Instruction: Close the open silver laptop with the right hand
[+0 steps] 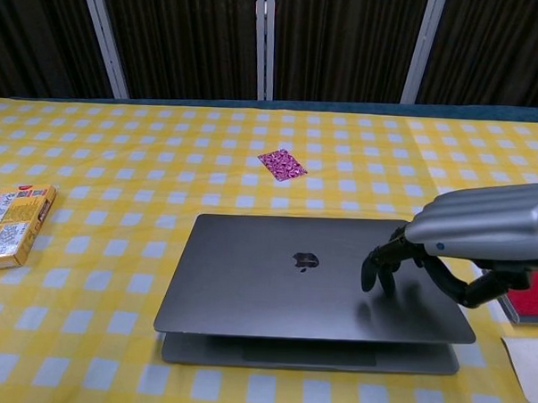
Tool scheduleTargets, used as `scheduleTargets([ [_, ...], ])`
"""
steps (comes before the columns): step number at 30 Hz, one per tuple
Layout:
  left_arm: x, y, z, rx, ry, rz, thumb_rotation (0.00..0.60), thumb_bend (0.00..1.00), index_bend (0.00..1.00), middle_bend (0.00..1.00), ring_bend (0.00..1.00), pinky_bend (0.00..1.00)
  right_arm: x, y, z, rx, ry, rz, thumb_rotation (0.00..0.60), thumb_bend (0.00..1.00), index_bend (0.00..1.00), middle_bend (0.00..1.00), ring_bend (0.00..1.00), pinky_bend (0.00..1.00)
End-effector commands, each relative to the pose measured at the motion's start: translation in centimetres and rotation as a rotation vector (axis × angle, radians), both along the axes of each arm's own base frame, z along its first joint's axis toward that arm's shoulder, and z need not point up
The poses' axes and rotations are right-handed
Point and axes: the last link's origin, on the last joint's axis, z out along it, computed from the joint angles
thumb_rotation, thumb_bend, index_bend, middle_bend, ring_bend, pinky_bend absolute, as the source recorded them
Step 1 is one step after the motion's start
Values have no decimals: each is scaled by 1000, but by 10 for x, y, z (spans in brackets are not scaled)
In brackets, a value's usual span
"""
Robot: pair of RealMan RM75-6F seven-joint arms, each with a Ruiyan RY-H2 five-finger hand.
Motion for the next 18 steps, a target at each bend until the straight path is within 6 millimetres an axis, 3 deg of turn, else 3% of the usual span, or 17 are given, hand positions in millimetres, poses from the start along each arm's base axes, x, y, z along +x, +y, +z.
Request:
scheduleTargets([
  [1,0,0,0,1,-1,1,600,0,0,0,0,0,-8,3,-8,3,6,4,600,1000,259,317,272,345],
  [12,-1,0,-2,-9,5,3,600,0,0,0,0,0,-20,4,-23,12,8,-2,600,1000,255,312,268,346],
  [18,-2,0,-1,-4,5,4,600,0,0,0,0,0,-10,5,-7,-30,-49,36,600,1000,240,300,258,343],
])
